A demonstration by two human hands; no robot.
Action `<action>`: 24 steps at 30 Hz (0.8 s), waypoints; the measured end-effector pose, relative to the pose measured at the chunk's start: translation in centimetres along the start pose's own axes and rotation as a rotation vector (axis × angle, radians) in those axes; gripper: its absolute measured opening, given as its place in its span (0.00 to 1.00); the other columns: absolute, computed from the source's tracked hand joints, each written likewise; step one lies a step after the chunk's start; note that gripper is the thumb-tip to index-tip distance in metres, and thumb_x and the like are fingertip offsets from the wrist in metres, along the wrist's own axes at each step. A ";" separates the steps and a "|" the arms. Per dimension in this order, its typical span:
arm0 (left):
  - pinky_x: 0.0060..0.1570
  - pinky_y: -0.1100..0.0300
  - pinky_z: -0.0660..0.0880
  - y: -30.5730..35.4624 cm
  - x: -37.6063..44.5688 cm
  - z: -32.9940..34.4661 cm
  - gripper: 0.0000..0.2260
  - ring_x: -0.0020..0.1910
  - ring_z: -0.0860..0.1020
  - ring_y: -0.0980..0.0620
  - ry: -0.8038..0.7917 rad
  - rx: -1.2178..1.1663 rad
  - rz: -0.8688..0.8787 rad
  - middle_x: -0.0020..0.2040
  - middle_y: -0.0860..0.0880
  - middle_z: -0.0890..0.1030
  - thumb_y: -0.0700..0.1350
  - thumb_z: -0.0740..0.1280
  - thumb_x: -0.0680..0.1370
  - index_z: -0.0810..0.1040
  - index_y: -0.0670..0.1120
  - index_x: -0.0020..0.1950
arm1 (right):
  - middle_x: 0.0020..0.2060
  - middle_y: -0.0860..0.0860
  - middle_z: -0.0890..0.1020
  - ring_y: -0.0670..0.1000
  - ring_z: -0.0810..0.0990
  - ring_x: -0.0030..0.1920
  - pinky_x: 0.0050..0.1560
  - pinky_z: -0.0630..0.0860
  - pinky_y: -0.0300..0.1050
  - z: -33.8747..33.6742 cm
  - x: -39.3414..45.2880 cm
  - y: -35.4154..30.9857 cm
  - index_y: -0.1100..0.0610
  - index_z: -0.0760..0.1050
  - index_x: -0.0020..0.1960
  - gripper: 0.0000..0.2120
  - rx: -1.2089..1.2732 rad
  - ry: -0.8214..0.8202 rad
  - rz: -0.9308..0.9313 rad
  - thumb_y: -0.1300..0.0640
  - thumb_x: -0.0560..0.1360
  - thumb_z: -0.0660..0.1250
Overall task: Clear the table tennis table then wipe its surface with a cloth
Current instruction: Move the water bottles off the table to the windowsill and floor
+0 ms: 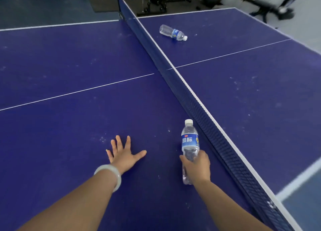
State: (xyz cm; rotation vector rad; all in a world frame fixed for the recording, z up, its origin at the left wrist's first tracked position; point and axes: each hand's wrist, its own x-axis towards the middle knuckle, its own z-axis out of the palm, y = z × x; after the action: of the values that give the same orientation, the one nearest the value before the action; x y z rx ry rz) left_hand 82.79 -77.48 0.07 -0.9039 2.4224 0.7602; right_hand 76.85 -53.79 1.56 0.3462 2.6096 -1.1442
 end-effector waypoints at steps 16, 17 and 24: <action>0.63 0.51 0.70 11.3 -20.7 10.6 0.13 0.59 0.74 0.52 -0.268 0.154 0.737 0.58 0.52 0.75 0.55 0.64 0.79 0.73 0.49 0.58 | 0.40 0.53 0.83 0.53 0.82 0.39 0.42 0.78 0.50 -16.7 -25.1 15.9 0.55 0.72 0.51 0.22 0.624 0.408 0.338 0.63 0.61 0.76; 0.61 0.53 0.71 12.2 -22.7 12.1 0.11 0.58 0.75 0.52 -0.296 0.172 0.780 0.57 0.52 0.76 0.55 0.64 0.79 0.73 0.49 0.55 | 0.39 0.53 0.83 0.54 0.82 0.39 0.44 0.79 0.53 -17.7 -27.0 17.8 0.55 0.73 0.51 0.22 0.657 0.446 0.374 0.63 0.60 0.76; 0.51 0.60 0.73 14.9 -41.2 25.6 0.07 0.52 0.77 0.52 -0.520 0.350 1.052 0.52 0.52 0.78 0.52 0.65 0.79 0.73 0.49 0.49 | 0.41 0.52 0.84 0.54 0.83 0.43 0.45 0.79 0.49 -23.9 -44.5 32.6 0.53 0.75 0.52 0.21 0.876 0.816 0.578 0.63 0.61 0.76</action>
State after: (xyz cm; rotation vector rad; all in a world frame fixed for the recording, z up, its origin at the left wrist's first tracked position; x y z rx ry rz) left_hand 106.12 -33.30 9.30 0.7086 2.2947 0.7125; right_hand 125.39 -19.36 10.00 1.9207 2.0168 -2.1170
